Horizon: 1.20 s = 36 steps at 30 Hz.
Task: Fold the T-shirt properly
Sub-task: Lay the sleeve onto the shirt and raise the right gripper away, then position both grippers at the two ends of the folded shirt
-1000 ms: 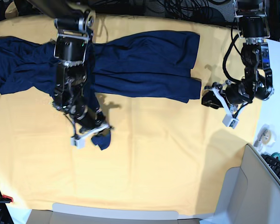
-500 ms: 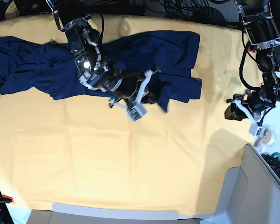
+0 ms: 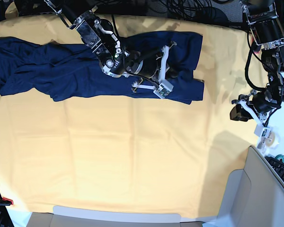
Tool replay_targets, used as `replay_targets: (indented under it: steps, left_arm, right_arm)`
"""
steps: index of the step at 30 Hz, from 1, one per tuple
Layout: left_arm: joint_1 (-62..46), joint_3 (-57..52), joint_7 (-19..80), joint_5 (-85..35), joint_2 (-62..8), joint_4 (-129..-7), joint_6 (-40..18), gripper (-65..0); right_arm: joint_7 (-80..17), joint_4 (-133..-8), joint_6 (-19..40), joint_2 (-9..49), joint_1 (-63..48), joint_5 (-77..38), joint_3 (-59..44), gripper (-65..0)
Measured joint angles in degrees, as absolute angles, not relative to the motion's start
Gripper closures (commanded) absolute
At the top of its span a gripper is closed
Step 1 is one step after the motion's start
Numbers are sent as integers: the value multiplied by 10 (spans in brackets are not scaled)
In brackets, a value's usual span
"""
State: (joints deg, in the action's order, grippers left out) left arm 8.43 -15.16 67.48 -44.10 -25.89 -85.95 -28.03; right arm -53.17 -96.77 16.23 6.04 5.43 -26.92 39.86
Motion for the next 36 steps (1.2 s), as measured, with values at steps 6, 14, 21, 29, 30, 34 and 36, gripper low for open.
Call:
replay_targets:
  steps: [6,14,21,29,30,34,36]
  left_arm:
    - [84,-152,675,-441,-259,-860,-280,-222]
    - [84,-151,675,-441,-259,-860,-280,-222]
    - [82,-151,688,-444,-259,-860,-281,-224]
    - [55,-222,794,-555,-223,-862,-345,-224]
    - [47,-229,795,-563,-224,-861,-345,-224]
    - [22,-238,795,-607,-230,-861,-343,-224]
    - [3,-234,795,-631,-228,-861,-344,-224]
  right_arm:
    - [-533,-964,163,58,54,-272,401,-337]
    - [-535,-1019,164,53,89,-269,401,-392]
    - [-523,-1103,170,37,93,-286,316,-391]
    - [-533,-1098,115,92,-6,-278,81,-393]
    - [-532,-1099,112,88,-18,-280,47,-393]
    - [-530,-1114,105,93,-58,-268,-69,-393]
    - [-531,-1128,106,92,-72,-270,-105,-393]
